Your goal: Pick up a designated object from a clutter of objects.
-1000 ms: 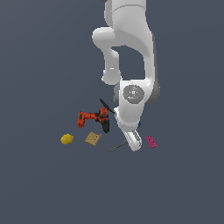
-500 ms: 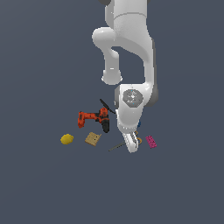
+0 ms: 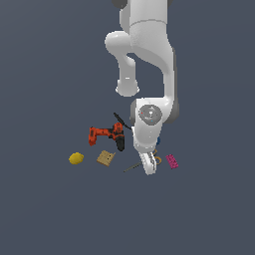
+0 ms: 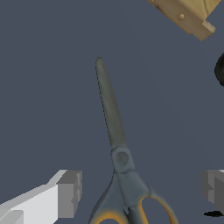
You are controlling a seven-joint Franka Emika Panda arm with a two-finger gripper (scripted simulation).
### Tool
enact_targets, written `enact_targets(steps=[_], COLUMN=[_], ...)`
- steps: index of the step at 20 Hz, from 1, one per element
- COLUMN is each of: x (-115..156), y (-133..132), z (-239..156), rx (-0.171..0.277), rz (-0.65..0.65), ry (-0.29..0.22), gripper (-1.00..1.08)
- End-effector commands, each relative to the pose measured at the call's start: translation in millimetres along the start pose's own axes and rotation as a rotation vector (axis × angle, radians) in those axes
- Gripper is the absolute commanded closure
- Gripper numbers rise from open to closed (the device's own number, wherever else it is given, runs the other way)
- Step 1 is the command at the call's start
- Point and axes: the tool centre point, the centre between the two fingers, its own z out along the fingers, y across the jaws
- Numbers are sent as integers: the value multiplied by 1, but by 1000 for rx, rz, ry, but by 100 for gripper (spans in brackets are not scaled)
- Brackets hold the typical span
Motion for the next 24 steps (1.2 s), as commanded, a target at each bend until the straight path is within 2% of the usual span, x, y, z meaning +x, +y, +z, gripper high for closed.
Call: enact_targets(steps=[1,6,11,12,24], x=[0,0,0,0,3], y=[1,1,1,1,1], z=[11,34,40,40,38], rx=[-1,-1,-1,-1,-1], rz=[1,3,3,3,6], ry=[0,0,0,0,1], gripper=[-92,-92,-92,108,108])
